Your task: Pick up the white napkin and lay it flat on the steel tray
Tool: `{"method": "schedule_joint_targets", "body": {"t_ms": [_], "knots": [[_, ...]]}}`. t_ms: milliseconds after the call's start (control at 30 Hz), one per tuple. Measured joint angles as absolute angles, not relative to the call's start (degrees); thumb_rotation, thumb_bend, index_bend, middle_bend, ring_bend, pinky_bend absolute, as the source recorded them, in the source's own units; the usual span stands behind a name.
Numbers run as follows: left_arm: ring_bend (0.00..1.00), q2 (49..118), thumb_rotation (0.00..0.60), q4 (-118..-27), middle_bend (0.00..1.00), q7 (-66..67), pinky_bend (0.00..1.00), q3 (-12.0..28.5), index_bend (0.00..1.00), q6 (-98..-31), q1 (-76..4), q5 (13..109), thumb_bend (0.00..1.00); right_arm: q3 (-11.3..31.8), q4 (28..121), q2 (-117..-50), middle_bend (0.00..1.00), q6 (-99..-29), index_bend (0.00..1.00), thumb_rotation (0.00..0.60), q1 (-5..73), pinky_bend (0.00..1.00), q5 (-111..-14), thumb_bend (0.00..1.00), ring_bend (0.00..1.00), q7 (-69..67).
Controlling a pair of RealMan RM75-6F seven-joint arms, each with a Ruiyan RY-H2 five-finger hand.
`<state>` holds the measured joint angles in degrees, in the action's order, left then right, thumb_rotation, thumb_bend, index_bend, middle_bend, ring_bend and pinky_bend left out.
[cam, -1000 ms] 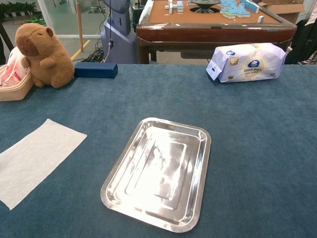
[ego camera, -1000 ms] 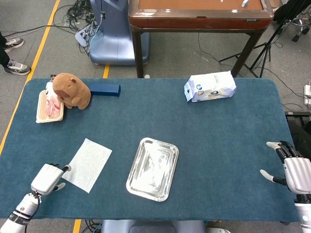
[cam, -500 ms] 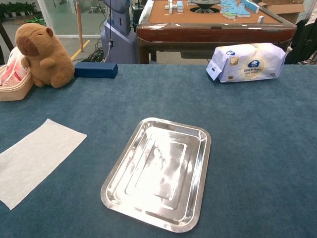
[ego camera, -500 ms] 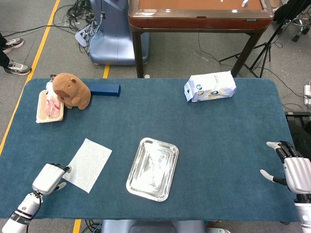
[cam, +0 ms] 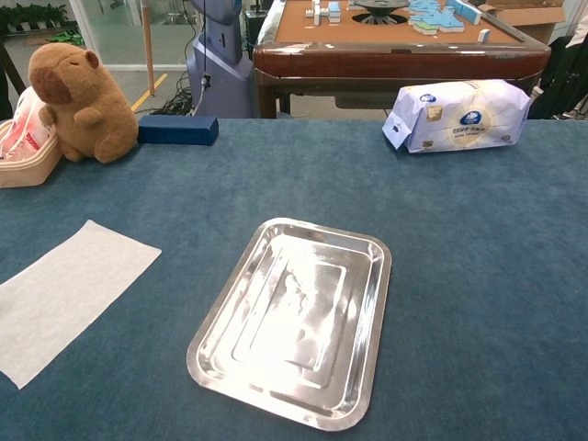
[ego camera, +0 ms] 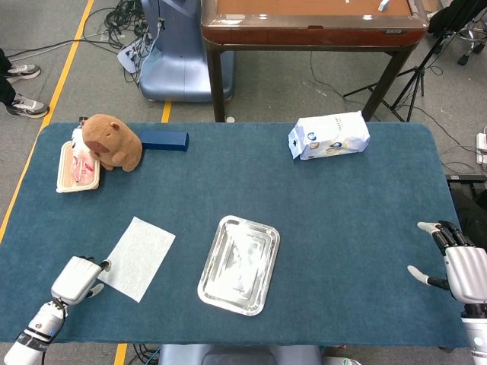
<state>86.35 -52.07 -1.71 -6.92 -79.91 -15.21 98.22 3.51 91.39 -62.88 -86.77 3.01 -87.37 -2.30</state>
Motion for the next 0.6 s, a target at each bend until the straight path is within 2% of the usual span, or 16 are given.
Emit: {"method": "schedule_joint_targets", "body": {"t_ms": [600], "knots": [[0.64,86.87,0.600,-51.62,0.89,-1.74,0.73,-7.14,0.52,-78.92,-15.32,97.74,0.17,3.50,91.41,-62.89,0.29,-86.68,0.25,0.600,3.01,0.36,-87.29,0.00,0.17,-2.10]]}}
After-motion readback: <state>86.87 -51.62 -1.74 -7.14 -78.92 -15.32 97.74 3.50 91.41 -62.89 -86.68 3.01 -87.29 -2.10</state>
